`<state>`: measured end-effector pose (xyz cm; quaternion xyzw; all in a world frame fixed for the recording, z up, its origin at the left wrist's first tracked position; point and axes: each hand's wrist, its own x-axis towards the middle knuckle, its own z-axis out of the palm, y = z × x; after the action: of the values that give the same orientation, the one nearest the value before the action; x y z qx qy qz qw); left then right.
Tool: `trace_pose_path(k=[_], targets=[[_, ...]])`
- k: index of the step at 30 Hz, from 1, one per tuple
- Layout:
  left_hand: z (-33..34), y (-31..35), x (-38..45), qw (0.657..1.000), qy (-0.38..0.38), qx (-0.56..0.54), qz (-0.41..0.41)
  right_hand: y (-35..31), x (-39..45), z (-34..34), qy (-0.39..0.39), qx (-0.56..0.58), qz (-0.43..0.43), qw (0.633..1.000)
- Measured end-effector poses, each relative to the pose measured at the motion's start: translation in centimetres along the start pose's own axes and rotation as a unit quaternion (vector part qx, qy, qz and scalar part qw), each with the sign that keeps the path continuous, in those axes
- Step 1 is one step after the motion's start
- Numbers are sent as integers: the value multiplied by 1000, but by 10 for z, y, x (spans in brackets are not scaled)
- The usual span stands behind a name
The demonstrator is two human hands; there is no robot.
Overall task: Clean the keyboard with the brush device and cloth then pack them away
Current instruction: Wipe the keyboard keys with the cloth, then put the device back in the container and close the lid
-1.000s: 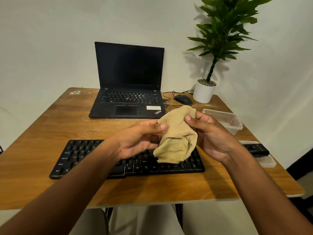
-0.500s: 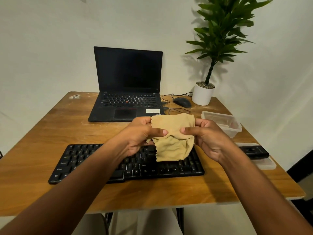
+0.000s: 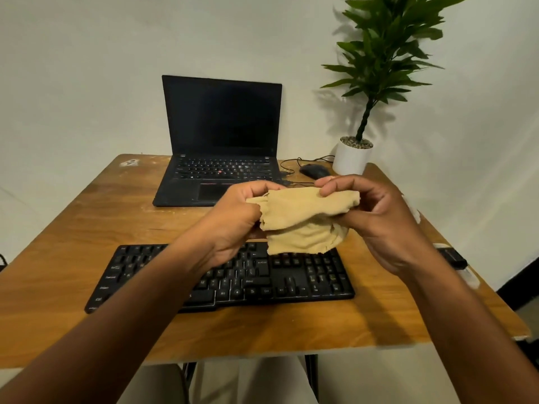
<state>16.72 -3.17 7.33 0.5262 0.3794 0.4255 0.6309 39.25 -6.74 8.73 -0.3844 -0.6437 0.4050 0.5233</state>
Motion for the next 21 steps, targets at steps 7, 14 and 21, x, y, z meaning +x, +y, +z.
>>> trace_pose_path(k=[7, 14, 21], targets=[[-19, -1, 0, 955, -120, -247, -112, 1, 0, -9, -29, -76, -47, 996], [-25, -1, 3, 918, -230, -292, -139, 8, 4, -14, -41, 11, 1, 999], [0, -6, 11, 994, -65, -86, -30, 9, 3, -7, 41, 70, 59, 995]])
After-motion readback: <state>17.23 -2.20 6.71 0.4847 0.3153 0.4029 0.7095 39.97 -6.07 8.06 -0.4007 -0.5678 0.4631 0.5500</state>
